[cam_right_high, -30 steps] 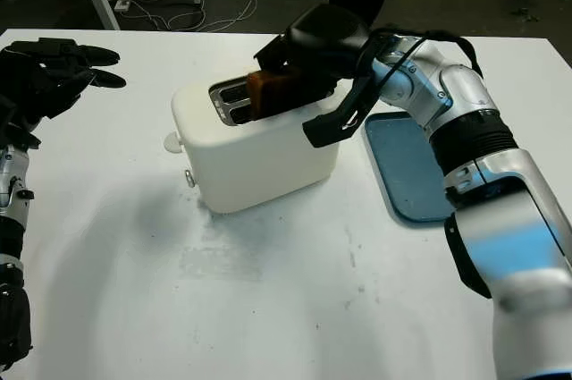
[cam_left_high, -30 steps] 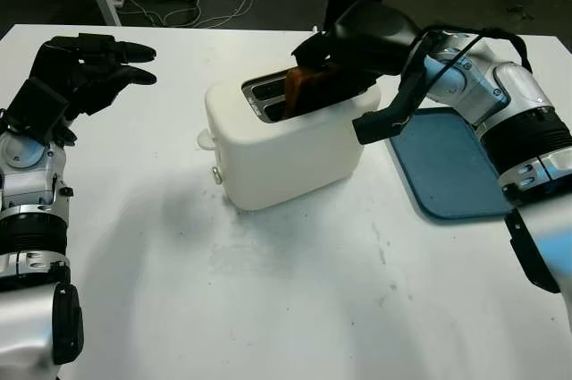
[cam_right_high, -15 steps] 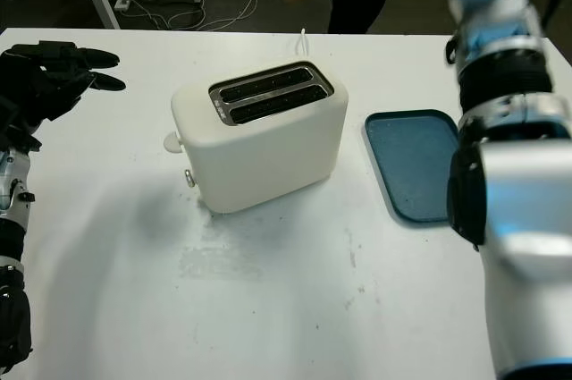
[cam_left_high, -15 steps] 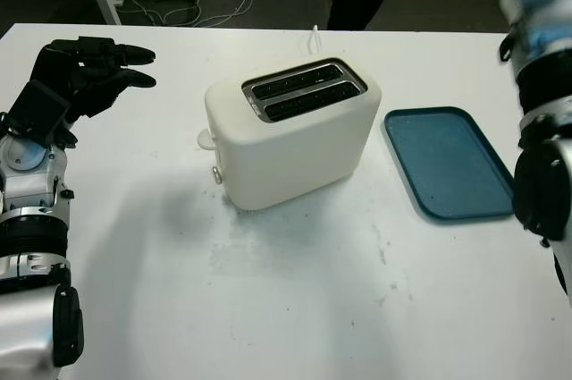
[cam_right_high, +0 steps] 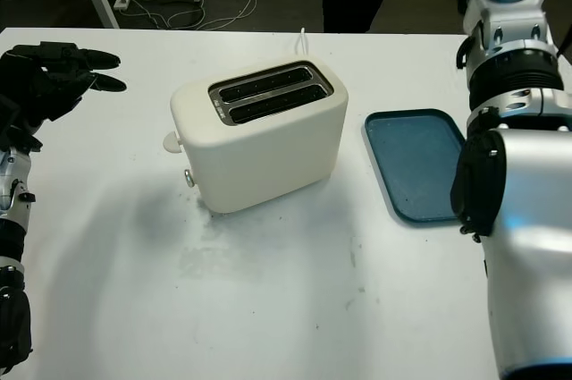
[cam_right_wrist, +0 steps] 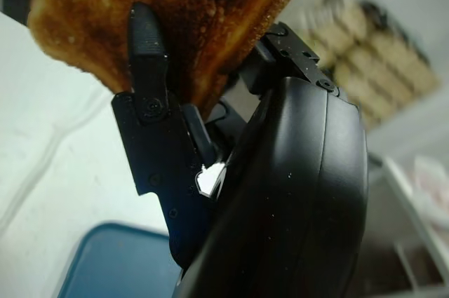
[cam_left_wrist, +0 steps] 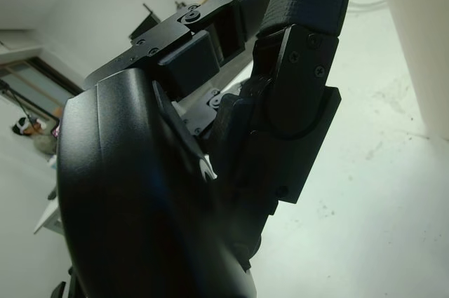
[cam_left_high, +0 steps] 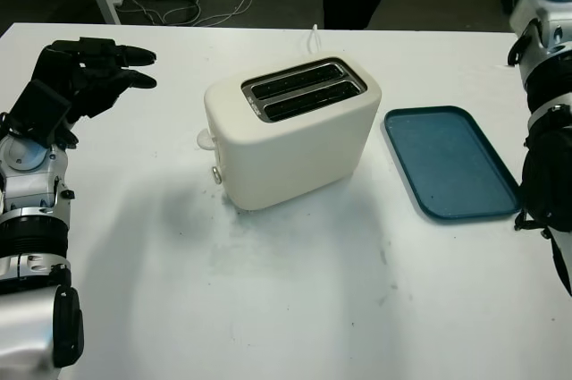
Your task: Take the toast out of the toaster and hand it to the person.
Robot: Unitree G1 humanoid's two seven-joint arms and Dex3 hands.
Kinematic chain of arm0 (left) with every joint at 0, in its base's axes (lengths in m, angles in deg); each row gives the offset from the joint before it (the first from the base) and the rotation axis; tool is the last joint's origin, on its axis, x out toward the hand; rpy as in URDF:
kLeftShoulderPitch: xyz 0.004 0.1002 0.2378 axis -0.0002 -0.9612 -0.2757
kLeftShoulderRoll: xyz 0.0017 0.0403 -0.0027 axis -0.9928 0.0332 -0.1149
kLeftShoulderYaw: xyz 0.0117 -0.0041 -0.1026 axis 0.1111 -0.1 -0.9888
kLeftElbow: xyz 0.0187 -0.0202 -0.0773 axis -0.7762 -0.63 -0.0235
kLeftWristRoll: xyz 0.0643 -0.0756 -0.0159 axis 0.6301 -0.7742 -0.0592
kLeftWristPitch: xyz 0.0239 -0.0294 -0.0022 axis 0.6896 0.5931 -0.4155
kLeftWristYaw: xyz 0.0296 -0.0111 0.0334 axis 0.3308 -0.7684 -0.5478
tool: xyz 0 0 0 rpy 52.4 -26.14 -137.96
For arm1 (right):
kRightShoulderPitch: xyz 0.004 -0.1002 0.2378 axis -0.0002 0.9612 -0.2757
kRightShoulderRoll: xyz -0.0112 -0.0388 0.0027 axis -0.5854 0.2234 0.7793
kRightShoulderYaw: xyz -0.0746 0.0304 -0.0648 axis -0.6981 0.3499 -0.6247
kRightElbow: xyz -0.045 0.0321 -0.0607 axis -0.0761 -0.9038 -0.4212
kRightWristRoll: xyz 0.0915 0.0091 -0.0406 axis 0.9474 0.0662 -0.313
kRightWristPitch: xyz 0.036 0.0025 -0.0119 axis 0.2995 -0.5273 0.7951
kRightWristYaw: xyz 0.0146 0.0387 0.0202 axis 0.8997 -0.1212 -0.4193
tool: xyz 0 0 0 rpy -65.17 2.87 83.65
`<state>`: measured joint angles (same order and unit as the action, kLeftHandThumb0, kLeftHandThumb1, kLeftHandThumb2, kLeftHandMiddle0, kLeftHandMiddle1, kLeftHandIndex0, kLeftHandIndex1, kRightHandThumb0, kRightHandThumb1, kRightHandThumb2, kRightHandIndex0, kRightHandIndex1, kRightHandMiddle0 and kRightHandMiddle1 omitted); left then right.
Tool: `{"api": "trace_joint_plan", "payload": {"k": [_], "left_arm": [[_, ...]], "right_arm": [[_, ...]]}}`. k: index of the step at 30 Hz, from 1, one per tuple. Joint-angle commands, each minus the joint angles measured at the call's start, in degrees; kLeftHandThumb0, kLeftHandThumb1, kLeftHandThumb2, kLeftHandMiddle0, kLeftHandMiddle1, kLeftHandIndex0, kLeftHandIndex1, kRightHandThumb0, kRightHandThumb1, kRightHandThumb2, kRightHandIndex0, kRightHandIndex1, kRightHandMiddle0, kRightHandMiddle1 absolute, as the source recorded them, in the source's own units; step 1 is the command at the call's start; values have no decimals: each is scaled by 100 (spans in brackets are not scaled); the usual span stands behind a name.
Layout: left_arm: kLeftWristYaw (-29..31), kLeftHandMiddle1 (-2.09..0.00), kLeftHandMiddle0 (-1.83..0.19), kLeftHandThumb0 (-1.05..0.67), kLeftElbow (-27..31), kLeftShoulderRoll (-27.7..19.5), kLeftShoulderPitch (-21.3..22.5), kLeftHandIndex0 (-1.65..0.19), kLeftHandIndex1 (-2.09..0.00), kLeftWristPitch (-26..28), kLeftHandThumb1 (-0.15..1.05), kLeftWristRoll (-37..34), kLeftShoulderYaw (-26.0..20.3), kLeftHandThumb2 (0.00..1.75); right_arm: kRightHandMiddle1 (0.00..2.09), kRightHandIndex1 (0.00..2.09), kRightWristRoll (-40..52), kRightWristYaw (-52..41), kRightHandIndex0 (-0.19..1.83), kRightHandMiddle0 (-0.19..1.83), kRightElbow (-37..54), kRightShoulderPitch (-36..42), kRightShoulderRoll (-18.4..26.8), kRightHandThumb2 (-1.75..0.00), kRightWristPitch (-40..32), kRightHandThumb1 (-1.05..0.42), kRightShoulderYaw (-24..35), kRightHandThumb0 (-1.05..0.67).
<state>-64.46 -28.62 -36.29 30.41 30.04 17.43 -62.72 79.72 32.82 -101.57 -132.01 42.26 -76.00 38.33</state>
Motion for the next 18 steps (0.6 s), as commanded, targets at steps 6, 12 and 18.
{"api": "trace_joint_plan", "payload": {"k": [6, 12, 18], "left_arm": [[-4, -39, -109, -105, -53, 5, -70, -119, -5, -110, 92, 54, 16, 10], [45, -39, -109, -105, -107, 10, -52, -120, -5, -116, 92, 17, -4, 9], [26, -39, -109, -105, -64, 16, -54, -120, -5, -80, 92, 29, 4, 10]], "right_arm": [[174, 175, 197, 391, 69, 33, -169, 587, -405, -41, -231, -92, 341, -27], [112, 175, 425, 710, 73, 34, -193, 874, -682, -39, -388, -92, 700, -20], [140, 175, 328, 701, 66, 31, -230, 1082, -813, -42, -659, -92, 643, -23]]}}
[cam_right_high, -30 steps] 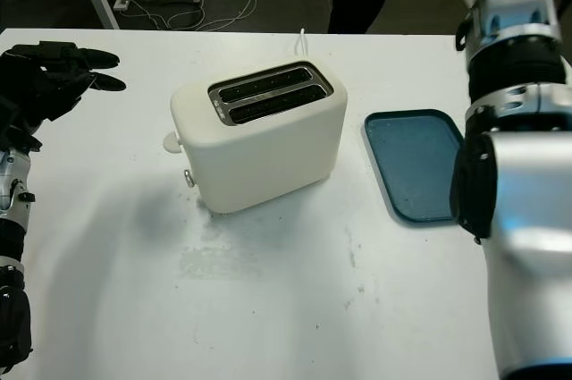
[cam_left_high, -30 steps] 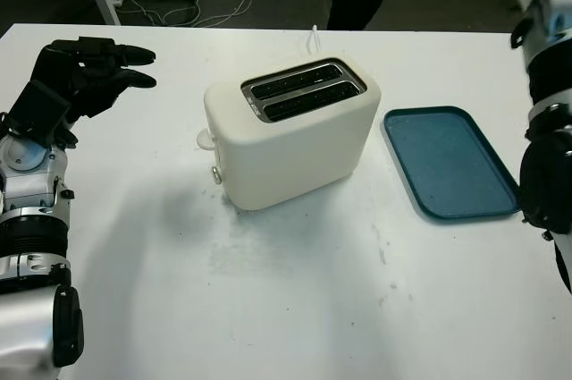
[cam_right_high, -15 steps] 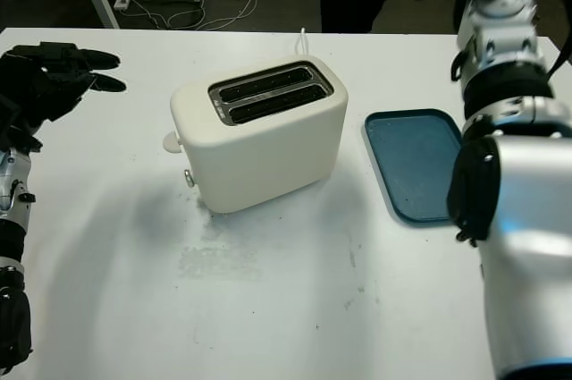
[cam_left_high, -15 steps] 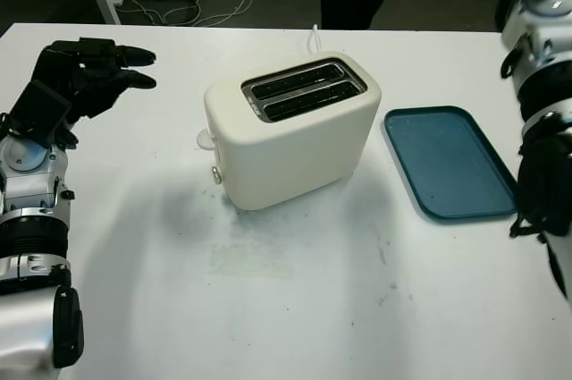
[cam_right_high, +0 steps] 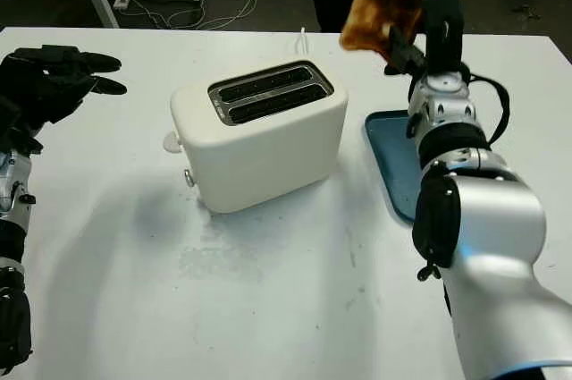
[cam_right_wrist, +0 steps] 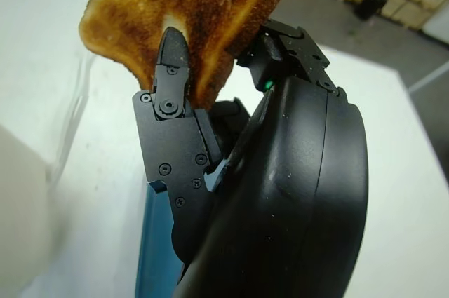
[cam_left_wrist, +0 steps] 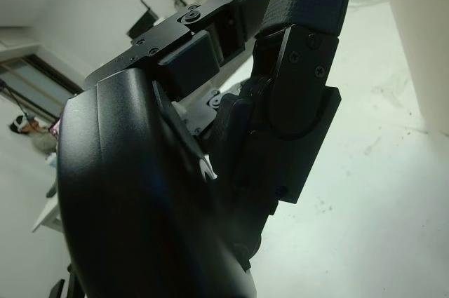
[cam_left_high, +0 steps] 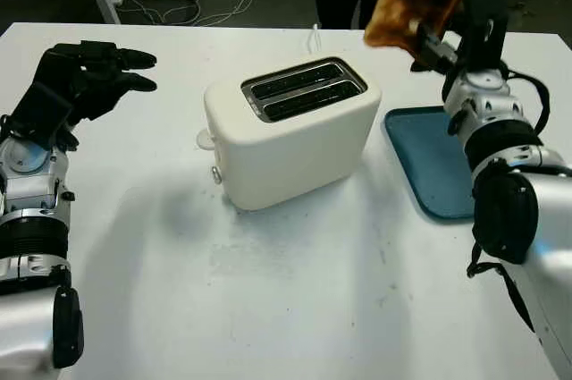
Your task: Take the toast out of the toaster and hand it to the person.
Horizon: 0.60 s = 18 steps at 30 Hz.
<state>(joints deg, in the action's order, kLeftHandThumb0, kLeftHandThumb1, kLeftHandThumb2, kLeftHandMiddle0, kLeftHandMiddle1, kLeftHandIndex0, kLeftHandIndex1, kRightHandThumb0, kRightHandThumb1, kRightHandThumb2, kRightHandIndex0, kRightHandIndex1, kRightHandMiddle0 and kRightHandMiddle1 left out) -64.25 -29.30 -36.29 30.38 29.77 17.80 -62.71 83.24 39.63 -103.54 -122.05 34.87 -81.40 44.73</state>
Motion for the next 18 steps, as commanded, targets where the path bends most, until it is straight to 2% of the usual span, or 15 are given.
{"api": "trace_joint_plan", "payload": {"k": [1, 2, 3, 4, 6, 7, 8, 10, 11, 12, 13, 14, 16, 18], "left_arm": [[12, -39, -109, -105, 16, 25, -52, -120, -5, -33, 92, -28, -4, 9], [12, -39, -109, -105, 2, 27, -50, -120, -5, -48, 92, -30, -7, 8], [-15, -39, -109, -105, -9, 16, -52, -120, -5, -98, 92, 11, 3, 8], [-23, -39, -109, -105, -14, 9, -54, -119, -5, -120, 92, 27, 7, 10], [-19, -39, -108, -105, -10, 2, -54, -119, -5, -118, 92, 28, 7, 11], [-5, -39, -108, -105, -1, 1, -54, -119, -5, -88, 92, 11, 3, 11], [1, -39, -108, -105, 25, 6, -56, -120, -5, -20, 92, -18, -6, 10], [-10, -40, -109, -105, 28, 16, -53, -121, -5, -2, 92, -30, -14, 9], [-5, -39, -109, -105, 18, 14, -50, -120, -5, -19, 92, -24, -10, 8], [-3, -39, -108, -105, 15, 7, -49, -120, -5, -28, 92, -12, -4, 9], [-9, -39, -108, -105, 17, -1, -48, -119, -5, -32, 92, 6, 5, 9], [4, -39, -108, -105, 11, -3, -42, -119, -5, -30, 92, 1, 7, 9], [10, -39, -107, -105, 20, -2, -35, -119, -4, -22, 92, 0, 11, 9], [13, -40, -107, -105, 30, 4, -31, -119, -5, -2, 92, -9, 12, 9]], "right_arm": [[147, 175, -23, 38, 66, 31, -39, 120, -99, -42, -173, -92, 9, -22], [146, 175, -31, 31, 71, 33, -43, 173, -119, -39, -180, -92, 7, -24], [159, 175, -18, 21, 77, 33, -45, 231, -141, -37, -179, -92, 26, -26], [157, 175, 7, 15, 77, 28, -47, 275, -159, -35, -199, -92, 55, -26], [110, 175, 4, 48, 71, 34, -49, 327, -184, -35, -248, -92, 69, -26], [80, 175, -2, 87, 64, 42, -52, 345, -195, -34, -286, -92, 75, -27], [46, 175, -36, 139, 61, 58, -57, 359, -212, -34, -347, -92, 51, -26], [24, 175, -26, 205, 65, 70, -64, 406, -246, -33, -399, -92, 76, -25], [19, 175, -40, 191, 68, 77, -64, 438, -264, -33, -391, -92, 61, -24], [39, 175, -64, 166, 71, 76, -65, 468, -282, -33, -394, -92, 34, -24], [62, 175, -86, 142, 71, 66, -67, 496, -296, -34, -393, -92, 10, -25], [60, 175, -99, 100, 68, 60, -70, 516, -307, -35, -419, -92, 1, -26], [25, 175, -105, 39, 63, 61, -64, 534, -336, -37, -434, -92, 6, -27], [14, 175, -186, -55, 60, 70, -59, 556, -341, -39, -410, -92, -64, -28]]}}
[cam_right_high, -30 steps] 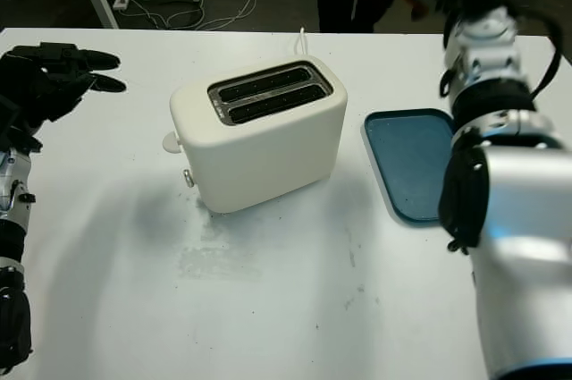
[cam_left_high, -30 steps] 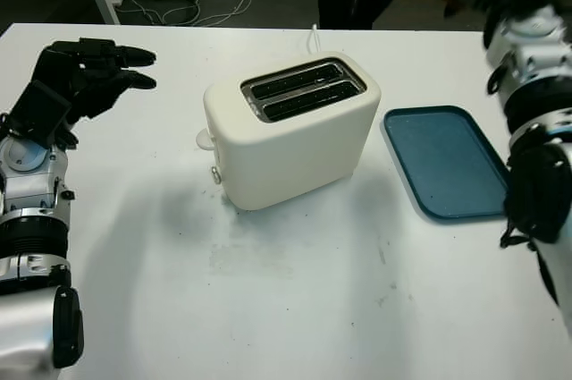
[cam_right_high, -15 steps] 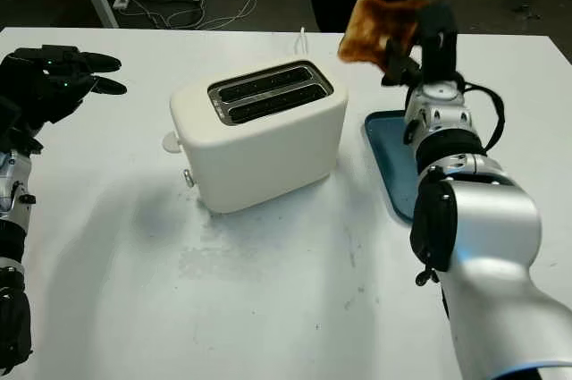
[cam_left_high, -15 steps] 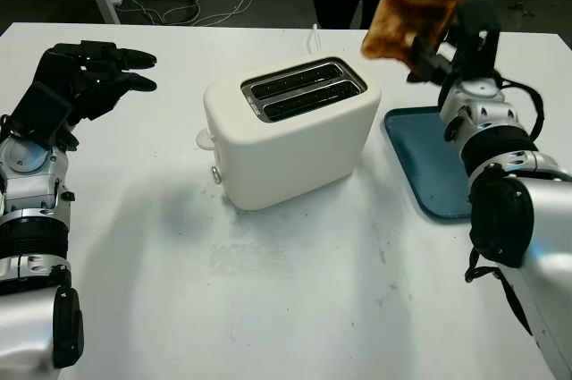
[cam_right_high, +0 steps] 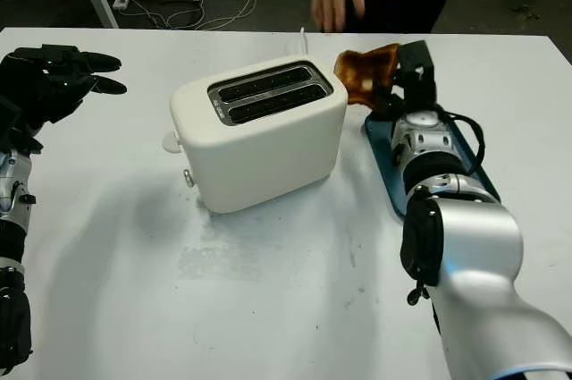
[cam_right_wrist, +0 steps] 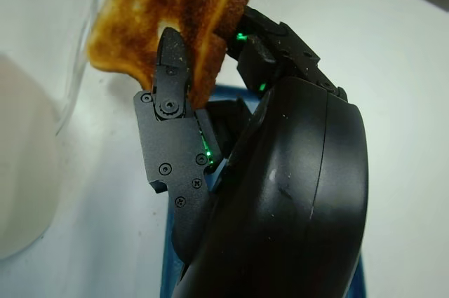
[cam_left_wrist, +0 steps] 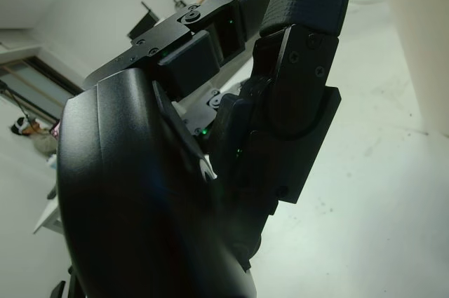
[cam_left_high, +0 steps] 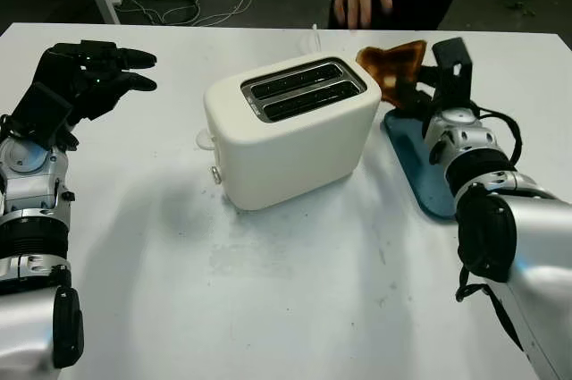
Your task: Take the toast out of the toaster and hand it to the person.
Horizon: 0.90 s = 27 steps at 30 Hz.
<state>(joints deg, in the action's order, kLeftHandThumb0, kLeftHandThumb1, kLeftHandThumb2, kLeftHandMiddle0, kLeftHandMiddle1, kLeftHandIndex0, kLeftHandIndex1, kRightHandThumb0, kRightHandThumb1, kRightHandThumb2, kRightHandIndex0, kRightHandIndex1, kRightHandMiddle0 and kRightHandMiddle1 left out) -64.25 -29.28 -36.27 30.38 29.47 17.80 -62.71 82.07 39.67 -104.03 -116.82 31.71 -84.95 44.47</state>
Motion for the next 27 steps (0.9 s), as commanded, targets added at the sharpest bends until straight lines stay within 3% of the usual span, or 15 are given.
{"api": "trace_joint_plan", "payload": {"k": [1, 5, 8, 9, 13, 15, 16, 19, 20, 22, 24, 25, 27], "left_arm": [[17, -40, -107, -105, 41, 4, -32, -120, -5, 51, 92, -17, 12, 9], [8, -40, -108, -105, 47, 6, -43, -120, -5, 60, 92, -21, 2, 8], [18, -40, -107, -105, 34, 2, -44, -120, -5, 62, 92, -30, -5, 8], [16, -40, -107, -105, 22, 4, -44, -120, -5, 43, 92, -29, -7, 8], [6, -41, -108, -105, -16, 9, -43, -120, -5, -45, 92, -5, -1, 8], [-7, -41, -108, -105, -31, 13, -44, -120, -5, -82, 92, 9, 1, 9], [8, -41, -108, -105, -20, 25, -43, -120, -5, -39, 92, -24, -9, 9], [41, -41, -108, -105, -25, 31, -36, -121, -5, 10, 92, -65, -20, 8], [37, -41, -108, -105, -17, 22, -38, -120, -5, 18, 92, -51, -13, 7], [33, -41, -108, -105, -8, 11, -41, -120, -5, 17, 92, -31, -7, 7], [61, -41, -108, -105, -21, 10, -34, -120, -4, 22, 92, -51, -13, 8], [58, -41, -108, -105, -8, 13, -37, -120, -4, 46, 92, -60, -17, 7], [35, -41, -108, -105, 6, 16, -47, -120, -5, 39, 92, -46, -17, 7]], "right_arm": [[14, 175, -87, -80, 60, 75, -5, 25, -31, -39, -62, -92, -62, -29], [7, 175, 24, -41, 65, 72, 7, -32, -71, -39, -99, -92, 41, -30], [11, 175, 27, -71, 64, 82, 3, -22, -60, -40, -48, -92, 75, -28], [25, 175, 43, -65, 66, 82, 4, -28, -60, -39, -41, -92, 101, -28], [131, 175, 169, -40, 71, 43, 15, -51, -68, -39, 4, -92, 283, -27], [68, 175, 183, -2, 71, 56, 20, -77, -72, -38, -15, -92, 323, -27], [66, 175, 191, -1, 70, 59, 22, -84, -73, -39, -6, -92, 337, -26], [136, 175, 162, -16, 72, 42, 21, -80, -64, -39, 25, -92, 331, -27], [144, 175, 117, 4, 73, 41, 14, -92, -55, -38, -17, -92, 292, -28], [131, 175, 107, -3, 71, 44, 14, -104, -52, -38, -13, -92, 281, -28], [143, 175, 96, -33, 74, 40, 15, -102, -50, -39, 26, -92, 264, -27], [128, 175, 55, -58, 71, 44, 13, -88, -42, -40, 56, -92, 220, -26], [125, 175, -22, -111, 71, 49, 12, -84, -31, -40, 77, -92, 115, -26]]}}
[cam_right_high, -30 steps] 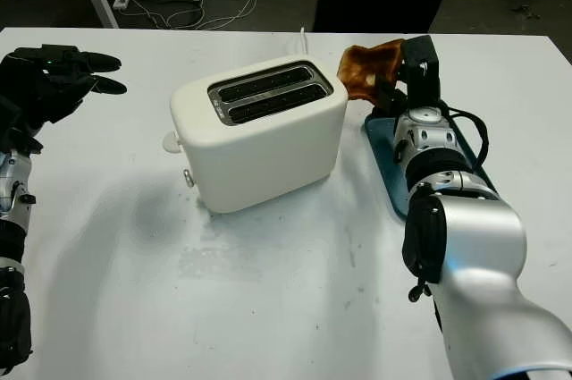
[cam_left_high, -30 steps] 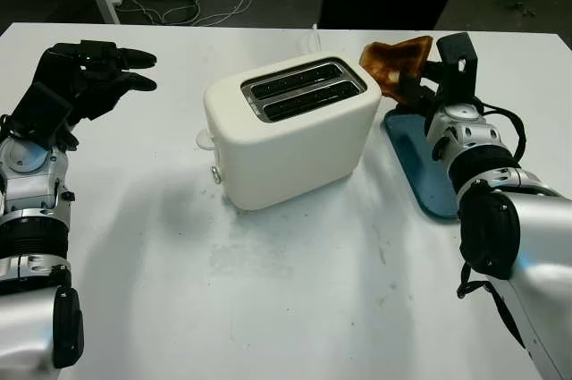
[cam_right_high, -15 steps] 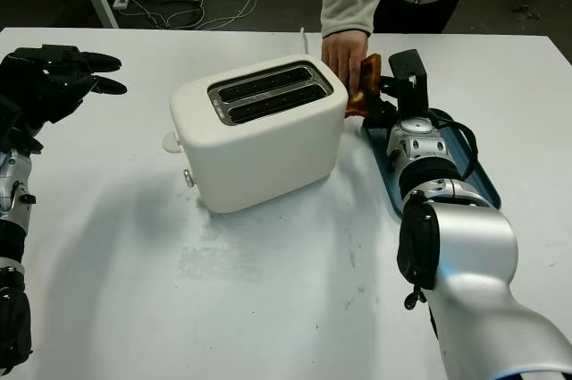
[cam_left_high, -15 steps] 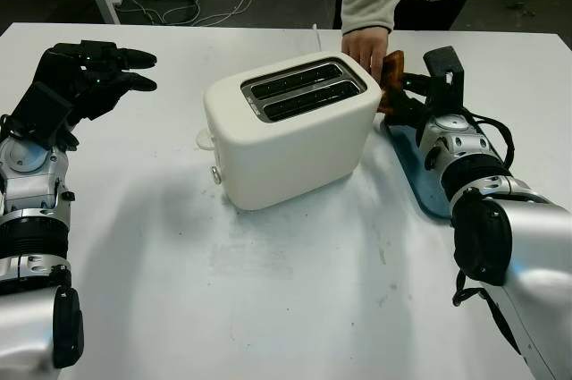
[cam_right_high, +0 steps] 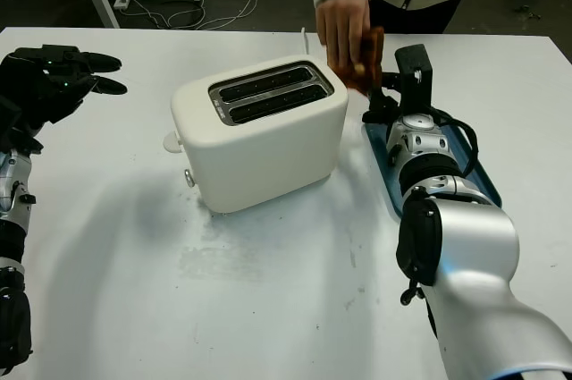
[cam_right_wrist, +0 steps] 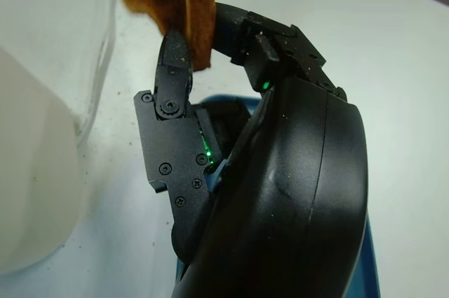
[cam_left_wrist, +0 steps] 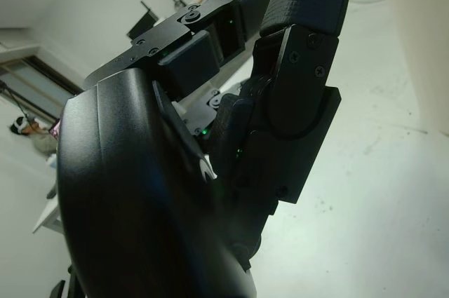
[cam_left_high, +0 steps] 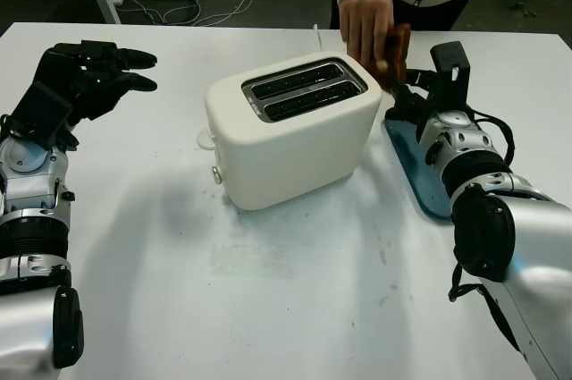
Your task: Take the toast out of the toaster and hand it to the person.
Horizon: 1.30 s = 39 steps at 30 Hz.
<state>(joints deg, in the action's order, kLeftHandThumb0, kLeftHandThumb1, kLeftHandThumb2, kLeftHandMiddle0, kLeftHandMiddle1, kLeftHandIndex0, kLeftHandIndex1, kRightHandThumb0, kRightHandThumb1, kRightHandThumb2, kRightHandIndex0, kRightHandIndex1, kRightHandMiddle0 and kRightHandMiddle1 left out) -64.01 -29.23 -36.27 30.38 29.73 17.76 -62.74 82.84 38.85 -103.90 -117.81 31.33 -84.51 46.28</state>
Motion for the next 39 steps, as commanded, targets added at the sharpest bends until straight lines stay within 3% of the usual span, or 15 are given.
{"api": "trace_joint_plan", "payload": {"k": [1, 3, 5, 11, 16, 20, 21, 23, 25, 26, 27, 30, 36, 39], "left_arm": [[7, -41, -108, -105, -9, 19, -47, -120, -4, -26, 92, -38, -16, 7], [11, -41, -108, -105, -8, 20, -53, -120, -4, -39, 92, -42, -20, 7], [33, -40, -107, -105, -9, 18, -57, -119, -4, -21, 92, -66, -31, 7], [2, -41, -108, -105, 13, 15, -78, -120, -4, 28, 92, -67, -44, 7], [42, -40, -107, -105, 69, 31, -104, -120, -4, 57, 92, -82, -33, 7], [12, -40, -107, -105, 153, 55, -148, -121, -4, 116, 92, -105, -51, 6], [20, -40, -107, -105, 157, 59, -154, -120, -4, 115, 92, -117, -57, 6], [26, -40, -107, -105, 165, 61, -165, -120, -4, 123, 92, -140, -62, 6], [36, -40, -107, -105, 176, 68, -179, -121, -4, 119, 92, -164, -74, 5], [59, -40, -107, -105, 171, 73, -181, -120, -4, 100, 92, -182, -83, 5], [58, -40, -106, -105, 179, 79, -189, -120, -4, 98, 92, -189, -88, 5], [-16, -40, -107, -105, 248, 100, -256, -121, -4, 104, 92, -171, -106, 5], [-138, -39, -106, -105, 467, 285, -566, -118, -2, -84, 92, -269, -238, 6], [-252, -38, -106, -105, 715, 444, -808, -117, -2, -127, 92, -259, -274, 6]], "right_arm": [[140, 175, -162, -56, 71, 47, 2, 18, 12, -40, 64, -92, -142, -27], [163, 175, -260, -126, 77, 48, 15, 35, 22, -40, 168, -92, -260, -28], [171, 175, -247, -203, 83, 53, 45, 47, 36, -41, 286, -92, -292, -28], [174, 175, -138, 2, 89, 55, 167, 147, 70, -36, 692, -92, -269, -35], [175, 175, 113, -622, 101, 82, 634, 633, 47, -38, 1690, -92, -215, -43], [173, 175, 170, -575, 100, 78, 1201, 1146, -24, -37, 2208, -92, -241, -49], [168, 175, 192, -508, 102, 79, 1373, 1277, -54, -37, 2264, -92, -234, -49], [119, 155, 138, -494, 89, 79, 1712, 1550, -59, -35, 2367, -92, -318, -59], [56, 98, 110, -1096, 62, 61, 2103, 1906, 76, -39, 2449, -92, -533, -72], [24, 53, 148, -1395, 32, 38, 2265, 2052, 134, -39, 2461, -92, -600, -83], [12, 33, 222, -1663, 22, 29, 2424, 2210, 169, -37, 2537, -92, -624, -88], [1, 6, 245, -1791, 3, 6, 3065, 2707, 158, -22, 2689, -92, -651, -98], [2, 6, 25, -1228, 7, 7, 4540, 3827, -166, -19, 3109, -92, -739, -104], [2, 4, 224, -1267, 5, 7, 5540, 4528, -444, -18, 2951, -92, -874, -105]]}}
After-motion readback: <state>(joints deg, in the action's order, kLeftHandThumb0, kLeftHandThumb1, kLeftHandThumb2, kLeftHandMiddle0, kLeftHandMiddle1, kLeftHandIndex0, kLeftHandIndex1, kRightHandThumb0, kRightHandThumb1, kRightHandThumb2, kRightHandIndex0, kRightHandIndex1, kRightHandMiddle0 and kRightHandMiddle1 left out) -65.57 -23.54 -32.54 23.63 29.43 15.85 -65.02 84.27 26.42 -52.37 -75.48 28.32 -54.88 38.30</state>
